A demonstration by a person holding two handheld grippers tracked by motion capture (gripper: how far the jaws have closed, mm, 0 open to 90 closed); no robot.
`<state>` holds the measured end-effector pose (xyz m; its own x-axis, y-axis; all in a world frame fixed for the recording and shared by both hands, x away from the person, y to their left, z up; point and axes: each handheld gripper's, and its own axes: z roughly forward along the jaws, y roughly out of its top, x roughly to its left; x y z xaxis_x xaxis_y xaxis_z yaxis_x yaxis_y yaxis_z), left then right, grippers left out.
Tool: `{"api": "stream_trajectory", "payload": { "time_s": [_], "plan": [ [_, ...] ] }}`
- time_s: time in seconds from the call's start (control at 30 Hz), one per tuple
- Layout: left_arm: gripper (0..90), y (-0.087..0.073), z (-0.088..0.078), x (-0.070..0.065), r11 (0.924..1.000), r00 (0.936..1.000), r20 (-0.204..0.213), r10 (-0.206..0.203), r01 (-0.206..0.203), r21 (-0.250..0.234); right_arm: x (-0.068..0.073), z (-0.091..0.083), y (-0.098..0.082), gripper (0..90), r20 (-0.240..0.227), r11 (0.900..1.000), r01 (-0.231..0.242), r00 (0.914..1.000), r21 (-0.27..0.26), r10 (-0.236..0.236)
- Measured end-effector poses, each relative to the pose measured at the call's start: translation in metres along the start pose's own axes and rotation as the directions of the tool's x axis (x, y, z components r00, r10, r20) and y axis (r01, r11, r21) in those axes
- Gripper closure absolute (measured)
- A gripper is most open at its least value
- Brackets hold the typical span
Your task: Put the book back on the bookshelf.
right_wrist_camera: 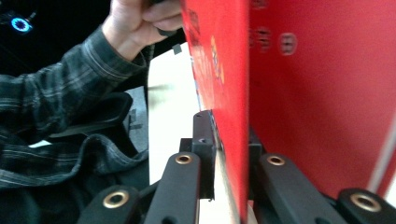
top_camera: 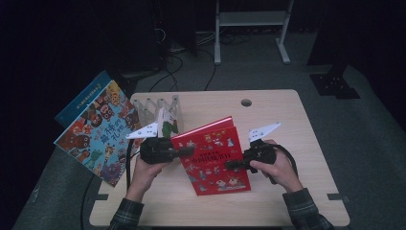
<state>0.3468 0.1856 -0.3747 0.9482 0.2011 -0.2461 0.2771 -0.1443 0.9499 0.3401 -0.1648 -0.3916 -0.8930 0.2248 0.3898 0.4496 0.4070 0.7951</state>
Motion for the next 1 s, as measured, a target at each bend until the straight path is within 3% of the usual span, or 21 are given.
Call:
{"api": "stream_trajectory", "payload": {
  "time_s": [0.17, 0.33, 0.57, 0.63, 0.73, 0.8, 0.87, 0.93, 1.0],
  "plan": [
    [76.3, 0.007, -0.001, -0.004, 0.9998, 0.9987, 0.047, 0.018, -0.018, -0.008, -0.002, 0.003, 0.000, 78.1, 0.010, 1.000, 0.019, 0.9998, -0.007, -0.019],
    [78.1, 0.015, -0.002, -0.011, 0.9987, 0.9983, 0.031, 0.049, -0.050, 0.013, -0.001, 0.003, -0.002, 75.8, 0.011, 0.999, 0.041, 0.9991, -0.030, -0.041],
    [79.2, 0.027, -0.006, -0.015, 0.9993, 0.9995, 0.002, 0.033, -0.033, 0.018, -0.007, -0.005, -0.015, 64.9, 0.005, 0.995, 0.046, 0.9989, -0.091, -0.046],
    [79.4, 0.029, -0.006, -0.018, 0.9992, 0.9988, -0.029, 0.040, -0.039, 0.011, -0.008, -0.009, -0.018, 62.0, 0.030, 0.994, 0.051, 0.9984, -0.092, -0.048],
    [79.5, 0.033, -0.009, -0.019, 0.9991, 0.9966, -0.071, 0.041, -0.040, 0.015, -0.011, -0.017, -0.025, 58.8, 0.121, 0.995, 0.055, 0.9917, -0.088, -0.044],
    [79.6, 0.035, -0.012, -0.020, 0.9992, 0.9948, -0.094, 0.040, -0.039, 0.012, -0.013, -0.019, -0.031, 55.0, 0.194, 0.995, 0.063, 0.9799, -0.073, -0.048],
    [79.6, 0.036, -0.016, -0.020, 0.9993, 0.9919, -0.122, 0.035, -0.033, 0.015, -0.015, -0.020, -0.036, 49.5, 0.274, 0.996, 0.069, 0.9605, -0.064, -0.049],
    [79.6, 0.037, -0.021, -0.021, 0.9994, 0.9884, -0.148, 0.033, -0.032, 0.010, -0.019, -0.019, -0.043, 44.8, 0.351, 0.997, 0.053, 0.9359, -0.051, -0.032],
    [79.6, 0.038, -0.028, -0.022, 0.9996, 0.9843, -0.174, 0.029, -0.028, 0.004, -0.025, -0.018, -0.050, 40.2, 0.444, 0.999, 0.044, 0.8958, -0.031, -0.026]
  ]
}}
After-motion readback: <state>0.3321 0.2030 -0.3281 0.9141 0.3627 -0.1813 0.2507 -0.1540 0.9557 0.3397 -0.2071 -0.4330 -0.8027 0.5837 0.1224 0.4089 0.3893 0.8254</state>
